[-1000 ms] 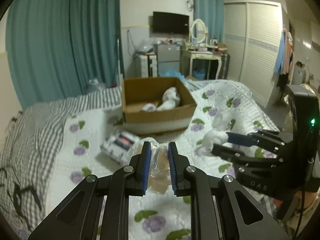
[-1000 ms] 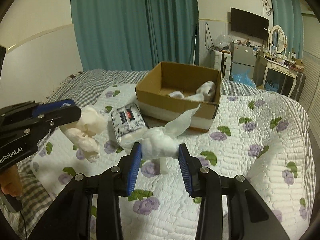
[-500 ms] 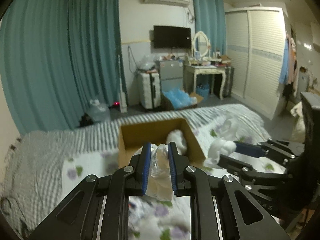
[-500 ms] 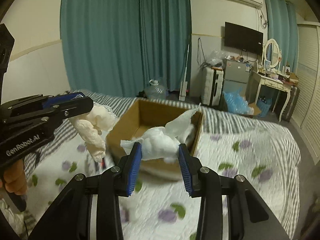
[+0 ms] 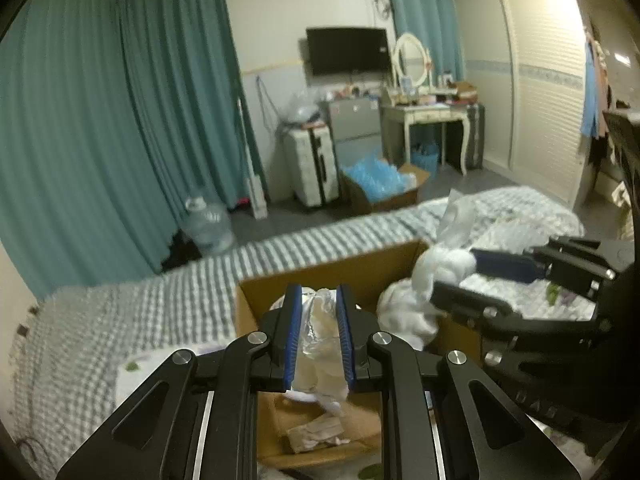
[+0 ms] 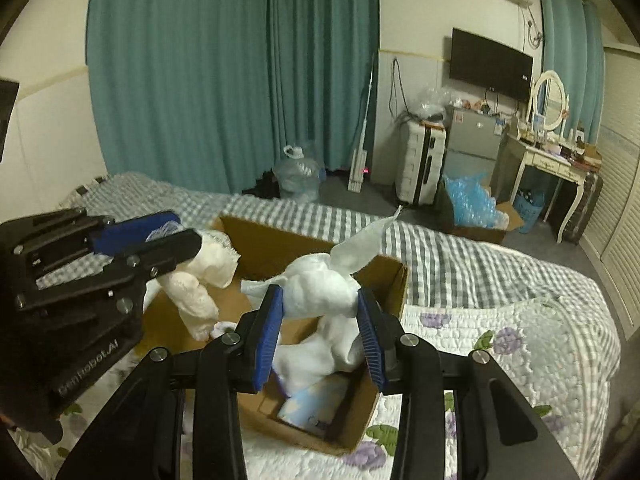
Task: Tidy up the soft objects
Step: 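Carry both items over the box and open both tools to drop them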
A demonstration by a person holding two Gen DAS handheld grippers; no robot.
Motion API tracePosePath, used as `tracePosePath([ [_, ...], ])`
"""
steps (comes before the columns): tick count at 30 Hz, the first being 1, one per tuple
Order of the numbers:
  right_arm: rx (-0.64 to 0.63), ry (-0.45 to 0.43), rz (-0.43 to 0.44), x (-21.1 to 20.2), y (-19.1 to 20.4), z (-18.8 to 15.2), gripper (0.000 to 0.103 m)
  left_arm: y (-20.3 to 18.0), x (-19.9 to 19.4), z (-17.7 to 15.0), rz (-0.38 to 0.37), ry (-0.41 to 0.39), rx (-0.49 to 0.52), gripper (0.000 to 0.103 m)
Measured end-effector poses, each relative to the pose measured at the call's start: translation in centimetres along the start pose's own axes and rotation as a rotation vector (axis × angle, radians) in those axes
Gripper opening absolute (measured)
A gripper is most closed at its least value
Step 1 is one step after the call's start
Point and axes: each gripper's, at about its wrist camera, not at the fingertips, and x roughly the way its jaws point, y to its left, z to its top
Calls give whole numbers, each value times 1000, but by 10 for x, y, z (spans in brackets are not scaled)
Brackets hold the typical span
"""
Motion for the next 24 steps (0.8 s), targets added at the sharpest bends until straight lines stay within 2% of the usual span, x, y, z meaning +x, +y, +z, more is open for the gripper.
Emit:
tracePosePath([
  [3,-8,28,-4,25,-2,-11,38,3,30,-18,-41,53,-29,18],
  [5,8,43,7,34,-8,-17,40,1,40,-27,-52,58,-39,22],
  [6,16,47,16,39,-10,-19,43,-1,42,-29,-57,56,-38,23],
  [9,34,45,2,43,-19,-26,64,-6,51,-34,-41,80,-33,25],
  [10,42,42,0,44,-22,-27,67,-9,53,-35,-26,100,-38,38],
  [11,54,37,2,42,-26,-28,67,-7,55,-34,-15,112,-45,57],
  [13,77,29,5,38,-31,-28,70,-3,51,-34,6,98,-77,68],
  [16,103,6,5,23,-35,-23,75,1,40,-31,22,58,-97,69],
  [20,122,-34,-3,-13,-34,-11,75,10,18,-22,32,32,-107,69],
  [24,129,-92,-13,-64,-26,8,78,7,-26,-9,39,-24,-73,69],
])
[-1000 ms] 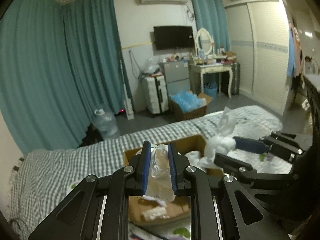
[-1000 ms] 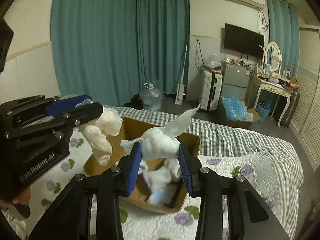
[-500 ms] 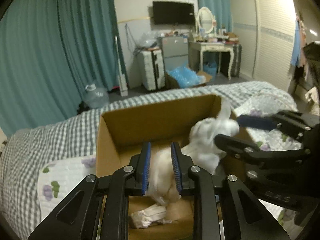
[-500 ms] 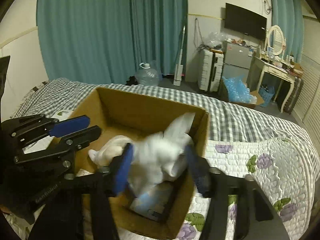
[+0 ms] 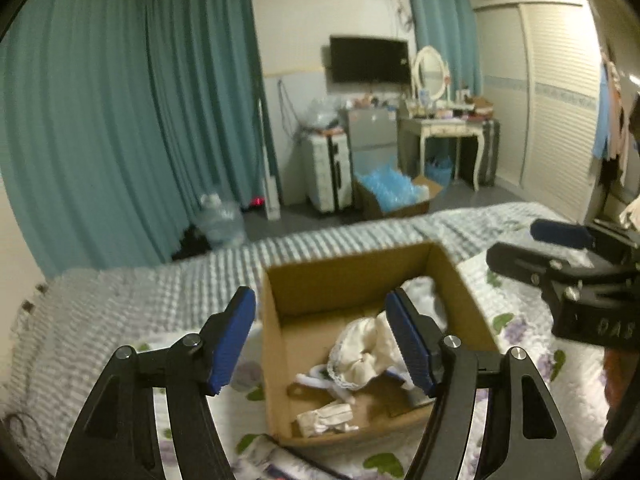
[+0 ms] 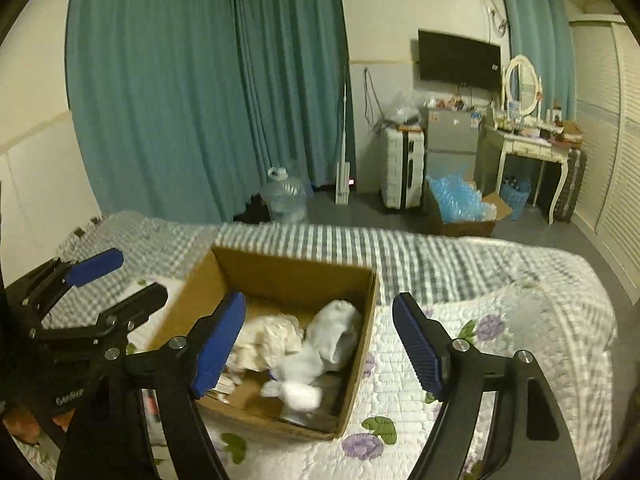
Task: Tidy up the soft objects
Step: 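Move both tools back toward the floral tissue pack and remaining items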
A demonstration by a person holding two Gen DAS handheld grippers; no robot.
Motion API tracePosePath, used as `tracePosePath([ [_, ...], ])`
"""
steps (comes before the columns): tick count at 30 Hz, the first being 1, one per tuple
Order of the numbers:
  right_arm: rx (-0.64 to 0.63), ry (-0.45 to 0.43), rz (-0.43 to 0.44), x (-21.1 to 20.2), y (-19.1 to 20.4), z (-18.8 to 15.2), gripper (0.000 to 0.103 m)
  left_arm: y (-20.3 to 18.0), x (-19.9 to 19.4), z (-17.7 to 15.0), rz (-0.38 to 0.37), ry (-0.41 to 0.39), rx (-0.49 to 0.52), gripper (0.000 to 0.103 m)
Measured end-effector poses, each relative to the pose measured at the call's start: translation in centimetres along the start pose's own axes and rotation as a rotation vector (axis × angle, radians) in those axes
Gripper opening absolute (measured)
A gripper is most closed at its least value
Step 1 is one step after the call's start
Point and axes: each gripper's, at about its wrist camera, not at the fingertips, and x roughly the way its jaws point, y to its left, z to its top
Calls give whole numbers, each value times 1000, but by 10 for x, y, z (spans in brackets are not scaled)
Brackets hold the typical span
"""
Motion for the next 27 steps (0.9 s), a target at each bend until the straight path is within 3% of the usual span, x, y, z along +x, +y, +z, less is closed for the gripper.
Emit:
tracePosePath([
  [6,-70,-71,-20,-87,28,23,88,8,-88,24,5,-127,9,72],
  [8,-100,-95,-38,-118,39,28,94,14,-118,31,3,-160,-5,93],
  [11,-127,-127,-52,-160,53,30,103,24,-162,34,2,-228,-25,103],
  [17,-167,-142,-71,-216,76,21,103,30,-231,25,28,-303,-39,103],
  [23,-157,-150,-41,-243,83,-6,103,30,-256,-1,69,-280,-19,103],
  [27,-144,-149,-51,-238,85,-26,103,30,-250,-18,69,-259,-36,103],
])
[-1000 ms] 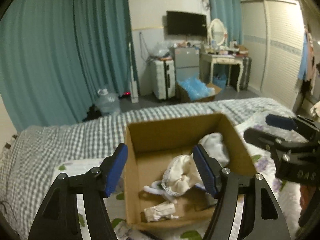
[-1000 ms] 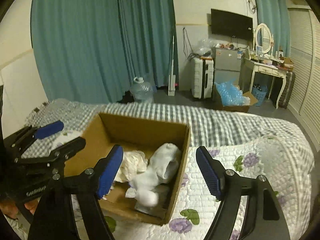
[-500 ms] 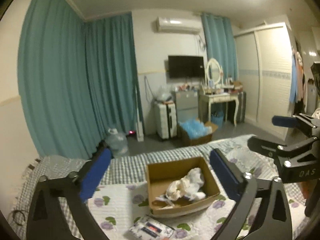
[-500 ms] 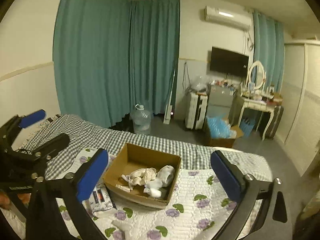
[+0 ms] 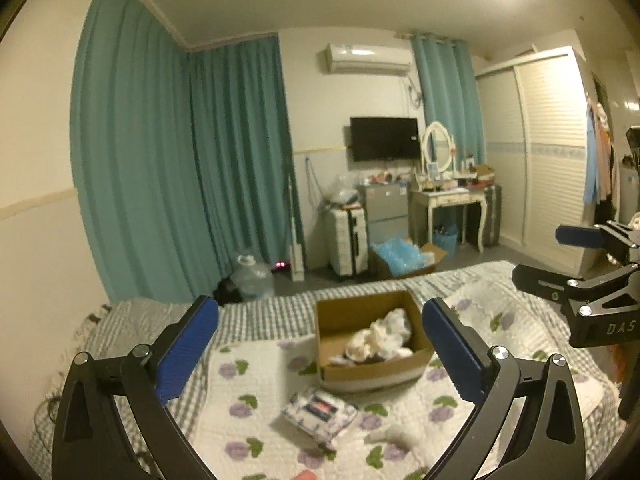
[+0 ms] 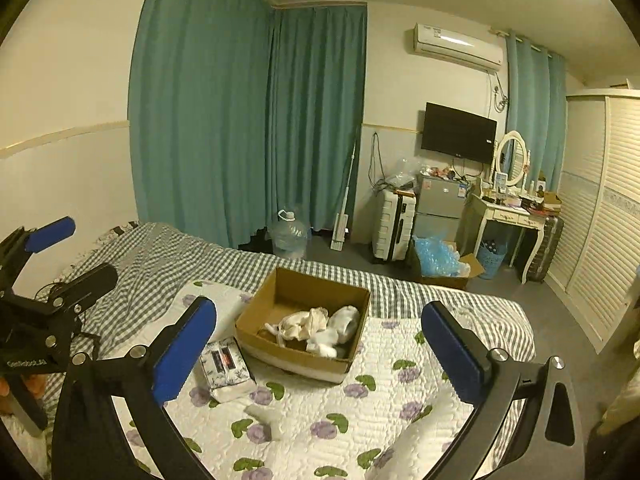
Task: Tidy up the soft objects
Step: 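Move both tools back toward the floral tissue pack and remaining items, then grasp the floral tissue pack with the left tool while the right tool grasps the white plastic piece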
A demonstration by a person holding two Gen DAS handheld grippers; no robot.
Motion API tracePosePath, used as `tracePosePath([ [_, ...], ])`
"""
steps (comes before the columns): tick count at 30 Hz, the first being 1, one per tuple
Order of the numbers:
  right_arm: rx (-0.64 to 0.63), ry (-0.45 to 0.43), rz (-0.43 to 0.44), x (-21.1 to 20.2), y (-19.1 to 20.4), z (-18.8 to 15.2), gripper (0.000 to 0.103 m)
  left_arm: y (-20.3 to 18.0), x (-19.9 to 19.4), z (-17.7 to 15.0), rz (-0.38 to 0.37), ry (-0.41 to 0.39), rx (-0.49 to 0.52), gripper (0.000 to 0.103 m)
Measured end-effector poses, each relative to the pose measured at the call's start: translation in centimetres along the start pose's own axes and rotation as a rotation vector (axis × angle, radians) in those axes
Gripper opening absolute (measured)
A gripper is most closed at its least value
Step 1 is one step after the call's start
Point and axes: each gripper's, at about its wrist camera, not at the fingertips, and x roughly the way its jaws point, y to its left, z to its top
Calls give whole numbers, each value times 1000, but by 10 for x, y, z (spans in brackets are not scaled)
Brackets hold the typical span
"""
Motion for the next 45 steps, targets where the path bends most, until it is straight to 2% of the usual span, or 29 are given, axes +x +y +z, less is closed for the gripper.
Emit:
tracePosePath([
  [7,28,76,13,46,1,-43,103,-5,20,-44,-11,92,-10,103],
  [11,1,138,16,83,8,-70,103,0,41,-66,24,131,-29,103],
  [13,-6,176,34,103,12,-86,103,2,51,-80,56,146,-30,103],
  [19,-16,265,91,154,19,-128,103,10,89,-121,70,229,-28,103],
  [21,-23,295,111,172,24,-144,102,10,98,-135,101,241,-35,103],
  [23,-38,325,133,189,30,-160,101,10,110,-148,83,266,-56,103],
  [28,-45,450,206,231,45,-202,77,11,129,-173,110,325,-75,103],
  [32,-50,492,246,248,52,-217,68,16,138,-192,76,382,-115,103],
  [34,-54,512,263,254,55,-221,58,16,144,-201,73,418,-111,103],
  [38,-69,550,283,260,58,-227,51,16,151,-209,63,449,-122,103],
  [40,-76,587,284,264,60,-232,36,17,153,-210,61,459,-135,103],
  [45,-76,557,278,257,50,-221,31,12,155,-210,78,488,-127,103],
])
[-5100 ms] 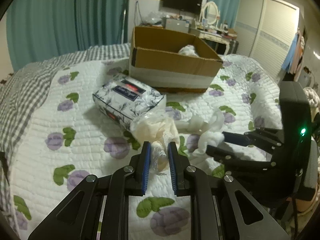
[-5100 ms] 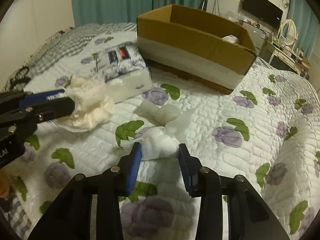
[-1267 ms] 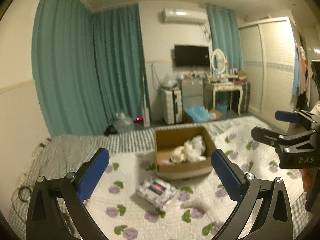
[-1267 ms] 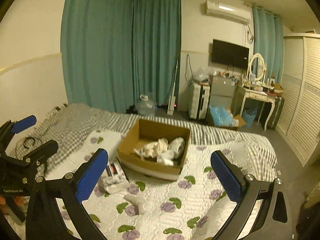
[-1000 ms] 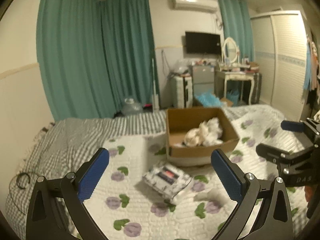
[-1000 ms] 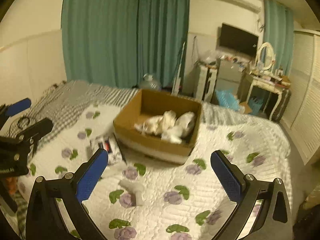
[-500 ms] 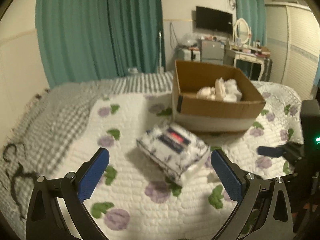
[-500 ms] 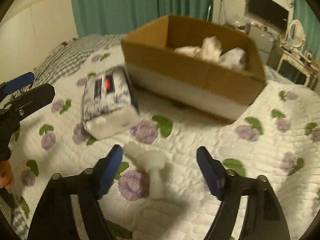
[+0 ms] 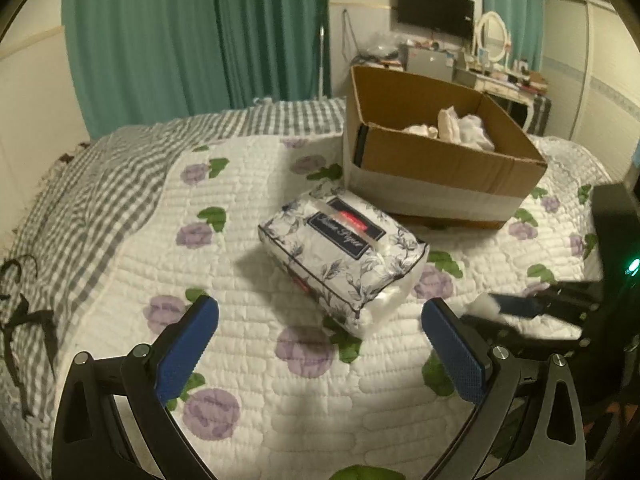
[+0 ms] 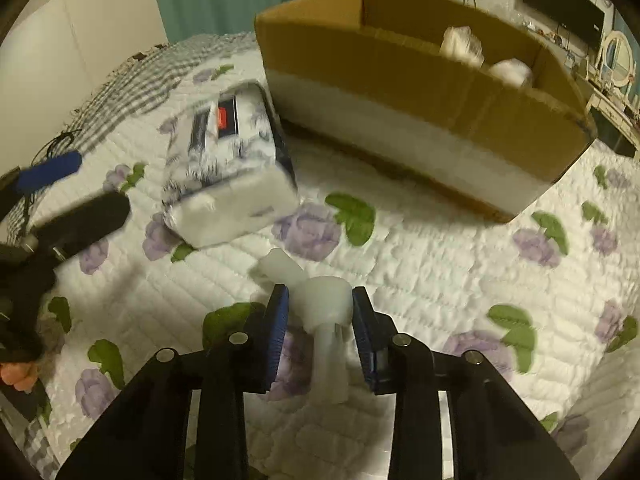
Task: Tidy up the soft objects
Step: 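Grasp the floral tissue pack with the left tool while the right tool grasps the white plastic piece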
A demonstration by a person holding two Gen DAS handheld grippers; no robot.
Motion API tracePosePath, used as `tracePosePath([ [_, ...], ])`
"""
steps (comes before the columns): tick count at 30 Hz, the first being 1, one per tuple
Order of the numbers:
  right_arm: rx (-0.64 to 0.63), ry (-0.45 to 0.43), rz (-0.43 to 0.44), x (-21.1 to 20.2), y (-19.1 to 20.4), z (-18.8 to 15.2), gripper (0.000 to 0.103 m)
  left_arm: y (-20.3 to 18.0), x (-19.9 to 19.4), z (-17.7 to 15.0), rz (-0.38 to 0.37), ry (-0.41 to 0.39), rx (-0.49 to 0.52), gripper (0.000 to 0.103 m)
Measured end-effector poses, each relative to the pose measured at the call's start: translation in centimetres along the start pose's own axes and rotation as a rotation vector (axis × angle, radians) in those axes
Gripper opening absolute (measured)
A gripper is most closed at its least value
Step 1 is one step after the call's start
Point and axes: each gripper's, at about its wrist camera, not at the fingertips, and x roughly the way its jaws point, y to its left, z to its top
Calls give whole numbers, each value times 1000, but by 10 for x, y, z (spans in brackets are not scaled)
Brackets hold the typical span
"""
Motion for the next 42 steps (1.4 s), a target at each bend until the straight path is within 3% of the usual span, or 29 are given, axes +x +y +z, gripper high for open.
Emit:
tracePosePath([
  [5,17,-83,-63,-29,-22,22,31,-8,0,4,17,18,-25,103],
  [12,-24,-123,-140,-42,-48,55,31,-24,17,21,32,74,-157,103],
  [18,9,-118,-108,-22,-63,54,31,-40,51,24,24,138,-221,103],
  [21,26,-96,-96,-12,-67,49,31,-46,67,25,54,157,-254,103],
  [26,16,-87,-90,-7,-67,47,31,-49,83,26,177,133,-294,103],
  [30,20,-86,-86,-7,-68,45,31,-30,96,20,210,163,-405,103],
  [33,20,-74,-92,-4,-67,42,31,-23,101,16,170,169,-413,100],
  [34,20,-71,-94,-3,-67,41,31,-23,101,16,156,169,-407,94],
  [37,31,-70,-93,-4,-65,37,31,-23,96,15,129,157,-380,89],
  [42,45,-80,-93,-14,-54,30,31,-20,80,13,83,167,-335,86],
])
